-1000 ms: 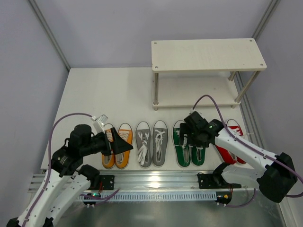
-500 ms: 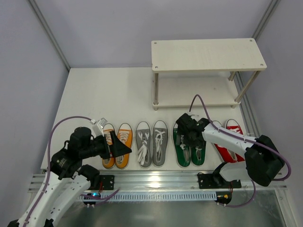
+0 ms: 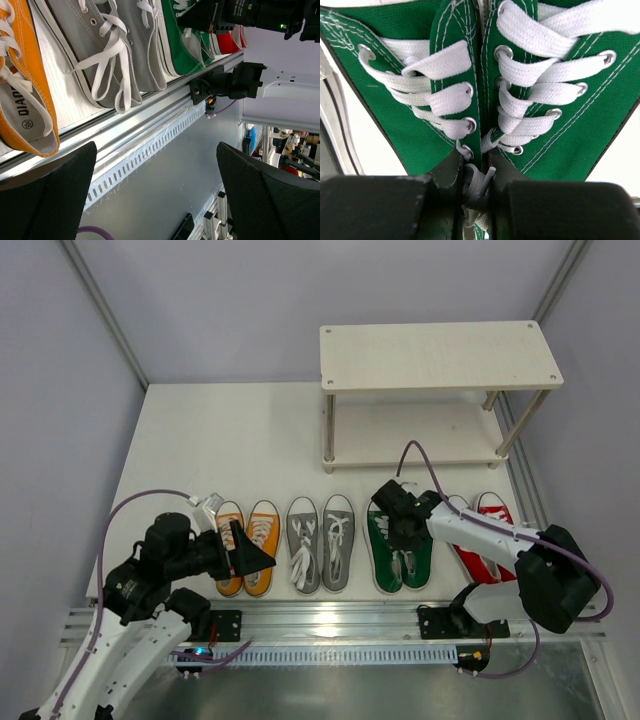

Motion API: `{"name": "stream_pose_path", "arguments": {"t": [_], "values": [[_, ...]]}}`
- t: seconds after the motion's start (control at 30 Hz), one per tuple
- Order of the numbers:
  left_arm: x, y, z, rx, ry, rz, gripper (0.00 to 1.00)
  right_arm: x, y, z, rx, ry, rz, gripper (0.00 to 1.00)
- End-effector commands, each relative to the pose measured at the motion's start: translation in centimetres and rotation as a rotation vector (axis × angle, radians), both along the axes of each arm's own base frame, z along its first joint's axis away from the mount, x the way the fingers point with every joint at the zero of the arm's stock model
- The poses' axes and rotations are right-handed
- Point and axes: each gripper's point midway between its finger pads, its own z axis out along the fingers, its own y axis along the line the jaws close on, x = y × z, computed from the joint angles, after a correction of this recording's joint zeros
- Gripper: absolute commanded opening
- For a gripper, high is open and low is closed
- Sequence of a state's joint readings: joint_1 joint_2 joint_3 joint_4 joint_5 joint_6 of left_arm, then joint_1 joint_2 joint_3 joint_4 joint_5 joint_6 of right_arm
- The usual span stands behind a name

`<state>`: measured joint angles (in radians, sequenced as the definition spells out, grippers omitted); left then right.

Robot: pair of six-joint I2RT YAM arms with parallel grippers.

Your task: Place and organize the shoes onto the shoe shelf

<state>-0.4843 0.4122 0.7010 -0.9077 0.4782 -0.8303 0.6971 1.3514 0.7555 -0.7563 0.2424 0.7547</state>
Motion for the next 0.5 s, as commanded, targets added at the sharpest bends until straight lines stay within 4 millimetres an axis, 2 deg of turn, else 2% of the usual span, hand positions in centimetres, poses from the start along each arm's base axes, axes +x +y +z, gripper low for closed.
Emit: {"name": "stream_pose_path", "arguments": {"t": [0.0,0.07,0.1,0.17,0.27,0.33,0.37,0.47], "values": [[-0.1,0.0,-0.1,-0.004,-0.005,0.002,1.0,2.2,1.7,1.5,0.101,-0.128,-0.009,0.04],[0.0,-0.1,-0.1,-0.013,-0.003,0.005,1.0,1.9,1.6,2.7,0.113,-0.145,0.002,0.04],[0.1,-0.2,0.0,-0.018,-0.003,0.004,1.0,2.2,1.8,4.3,0.142,-0.181,0.009,0.04],[0.2,-0.3,0.0,-0.022,-0.004,0.004,1.0,2.2,1.7,5.7,0.149,-0.203,0.018,0.04],[0.6,-0.5,0.1,-0.024,-0.007,0.005,1.0,3.5,1.8,9.3,0.151,-0.281,0.032,0.04],[0.7,-0.5,0.0,-0.021,-0.002,0.004,1.0,3.7,1.3,10.4,0.115,-0.291,0.049,0.04],[0.8,-0.6,0.1,-0.021,-0.007,0.002,1.0,4.4,1.6,11.8,0.122,-0.318,0.053,0.04],[0.8,-0.6,0.2,-0.02,-0.008,0.001,1.0,5.0,1.2,13.2,0.087,-0.343,0.062,0.04]]}}
